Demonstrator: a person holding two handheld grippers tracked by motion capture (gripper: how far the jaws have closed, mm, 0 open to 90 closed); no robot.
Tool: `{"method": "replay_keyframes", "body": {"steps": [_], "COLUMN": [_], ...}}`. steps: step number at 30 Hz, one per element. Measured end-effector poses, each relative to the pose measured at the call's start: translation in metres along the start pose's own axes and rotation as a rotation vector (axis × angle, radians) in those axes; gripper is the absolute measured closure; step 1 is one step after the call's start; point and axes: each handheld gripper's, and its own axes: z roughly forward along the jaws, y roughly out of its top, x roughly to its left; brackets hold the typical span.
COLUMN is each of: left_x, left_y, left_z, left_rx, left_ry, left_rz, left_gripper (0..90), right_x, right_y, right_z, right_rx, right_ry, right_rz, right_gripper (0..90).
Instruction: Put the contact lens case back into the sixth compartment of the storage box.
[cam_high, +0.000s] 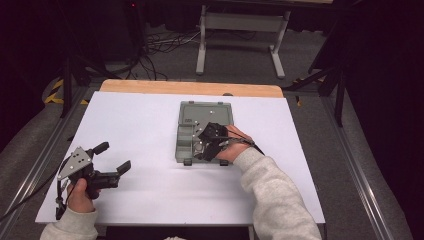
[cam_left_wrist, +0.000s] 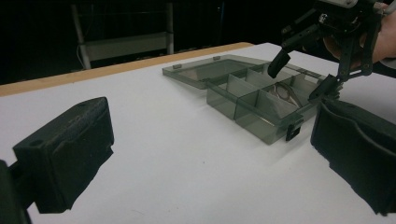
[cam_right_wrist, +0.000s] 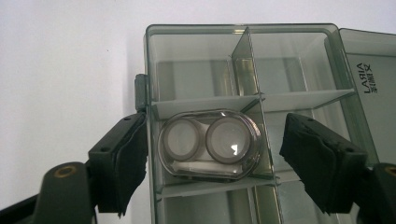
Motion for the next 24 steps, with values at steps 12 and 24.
{"method": "replay_keyframes", "body": {"steps": [12, 24], "left_x": [0.0, 0.0], "left_y": [0.0, 0.001], "left_z": [0.0, 0.0], "left_rx": [-0.006, -0.004], "left_ry": [0.002, 0.001], "left_rz": [-0.001, -0.001], "left_gripper": [0.1, 0.1], "right_x": [0.001, 0.008], "right_y": [0.002, 0.008], "right_z": [-0.01, -0.029], "right_rx": [-0.061, -0.142], "right_ry": [-0.028, -0.083], "right_rz": [0.03, 0.029], "right_gripper": [10.0, 2.3]}}
